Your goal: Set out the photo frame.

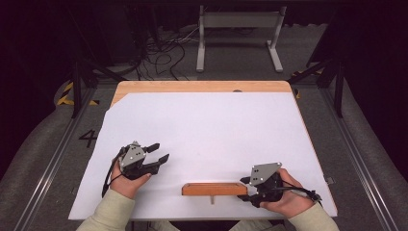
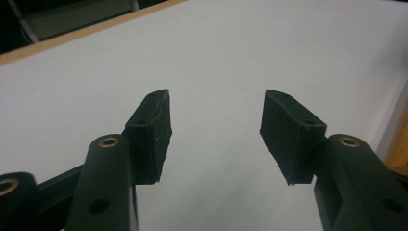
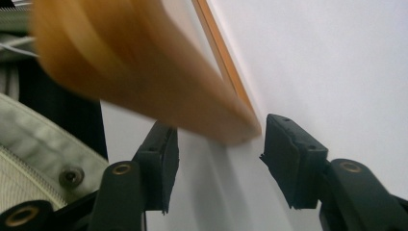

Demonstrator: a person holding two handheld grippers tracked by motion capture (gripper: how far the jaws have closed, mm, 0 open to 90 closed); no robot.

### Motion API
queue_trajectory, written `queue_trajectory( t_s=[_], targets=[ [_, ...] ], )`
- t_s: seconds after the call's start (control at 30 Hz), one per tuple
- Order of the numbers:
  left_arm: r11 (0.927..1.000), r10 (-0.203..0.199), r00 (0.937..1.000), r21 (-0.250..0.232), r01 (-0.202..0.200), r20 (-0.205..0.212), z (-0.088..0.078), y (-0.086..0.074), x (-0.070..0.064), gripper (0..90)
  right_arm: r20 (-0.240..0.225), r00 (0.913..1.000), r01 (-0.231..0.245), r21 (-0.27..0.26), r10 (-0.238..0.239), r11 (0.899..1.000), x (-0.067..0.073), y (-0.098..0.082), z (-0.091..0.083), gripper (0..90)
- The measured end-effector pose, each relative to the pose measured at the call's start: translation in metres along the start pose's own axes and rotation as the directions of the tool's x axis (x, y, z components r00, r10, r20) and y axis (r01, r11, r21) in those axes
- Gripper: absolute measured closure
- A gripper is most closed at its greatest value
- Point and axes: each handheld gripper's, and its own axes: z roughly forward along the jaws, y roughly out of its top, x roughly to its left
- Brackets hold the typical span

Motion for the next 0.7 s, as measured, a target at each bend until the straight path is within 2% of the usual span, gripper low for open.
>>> queue_trajectory(
  t_s=[0.13,0.17,0.4,0.47,0.57,0.7],
  targets=[
    [0.9996,-0.027,0.9996,0.0,0.027,-0.012,0.0,0.0,0.002,38.9,-0.037,0.999,-0.022,0.057,0.024,0.998,0.002,-0.005,0.0,68.2],
    [0.9995,-0.03,0.9995,0.004,0.031,-0.009,0.001,-0.001,0.004,37.7,-0.049,0.9985,-0.021,0.074,0.025,0.997,0.004,-0.005,0.0,75.6],
    [0.999,-0.043,0.999,0.01,0.044,-0.012,0.001,-0.001,0.005,31.5,-0.084,0.9963,-0.015,0.063,0.02,0.998,0.006,-0.004,0.007,86.5],
    [0.9972,-0.069,0.9975,0.026,0.07,-0.01,0.001,-0.002,0.006,28.7,-0.083,0.9963,-0.018,0.053,0.022,0.998,0.004,-0.006,0.01,90.0],
    [0.9948,-0.091,0.9958,0.046,0.091,-0.005,0.003,-0.003,0.006,24.9,-0.088,0.9949,-0.046,0.033,0.049,0.998,0.002,-0.006,0.013,90.0],
    [0.9951,-0.086,0.9962,0.048,0.087,-0.011,0.003,-0.003,0.005,22.4,-0.088,0.992,-0.09,0.016,0.091,0.996,-0.001,-0.007,0.02,90.0]
  ],
)
